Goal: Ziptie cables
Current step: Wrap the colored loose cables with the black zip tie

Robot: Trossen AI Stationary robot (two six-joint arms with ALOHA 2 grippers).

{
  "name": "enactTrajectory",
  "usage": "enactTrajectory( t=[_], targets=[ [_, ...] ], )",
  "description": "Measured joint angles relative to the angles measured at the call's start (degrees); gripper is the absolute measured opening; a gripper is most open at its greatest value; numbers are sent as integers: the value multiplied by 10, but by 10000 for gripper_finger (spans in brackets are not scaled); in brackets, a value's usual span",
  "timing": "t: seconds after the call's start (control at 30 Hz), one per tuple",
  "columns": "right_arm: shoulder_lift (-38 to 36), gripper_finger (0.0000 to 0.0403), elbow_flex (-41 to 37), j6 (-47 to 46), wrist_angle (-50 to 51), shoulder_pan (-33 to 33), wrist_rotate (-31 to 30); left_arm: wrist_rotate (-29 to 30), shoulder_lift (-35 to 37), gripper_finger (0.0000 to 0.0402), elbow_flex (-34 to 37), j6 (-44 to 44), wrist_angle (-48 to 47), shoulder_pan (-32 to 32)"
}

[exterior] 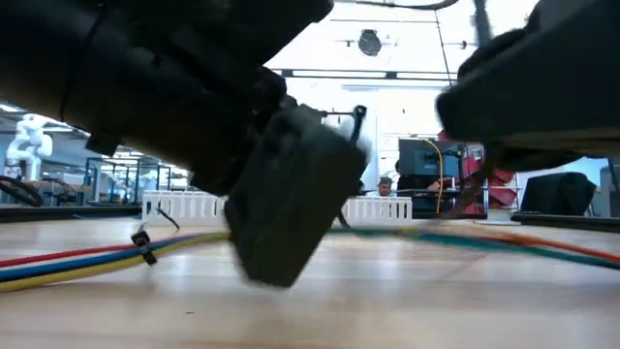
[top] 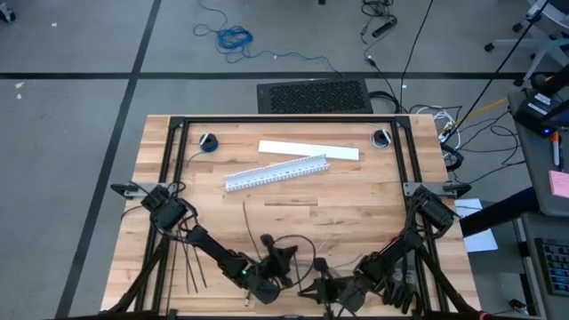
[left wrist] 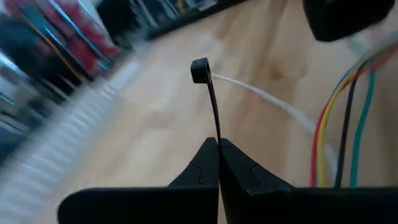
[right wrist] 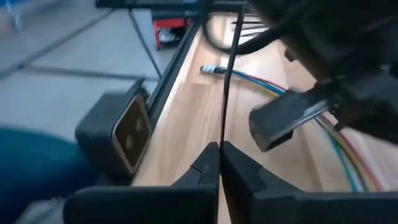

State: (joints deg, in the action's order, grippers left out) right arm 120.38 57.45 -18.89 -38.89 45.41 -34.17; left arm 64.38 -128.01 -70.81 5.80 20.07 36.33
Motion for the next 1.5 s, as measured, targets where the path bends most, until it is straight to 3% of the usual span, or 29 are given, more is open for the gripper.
enactTrajectory(
  t=[0.17,0.33,0.53,0.7,0.97,1.5],
  targets=[
    [0,1,0,-88,0,-1,12,98,1,0,0,-193,27,19],
    [0,1,0,-129,-19,-19,55,104,1,0,0,-347,94,32],
    [0,0,0,-150,-32,-43,93,96,1,0,0,-422,118,48],
    [0,0,-15,-172,-37,-49,92,96,1,0,0,-442,125,63],
    [0,0,-59,-186,-126,-53,90,97,1,0,0,-443,123,68],
    [0,0,-59,-185,-112,-71,107,100,0,0,-11,-475,123,64]
  ],
)
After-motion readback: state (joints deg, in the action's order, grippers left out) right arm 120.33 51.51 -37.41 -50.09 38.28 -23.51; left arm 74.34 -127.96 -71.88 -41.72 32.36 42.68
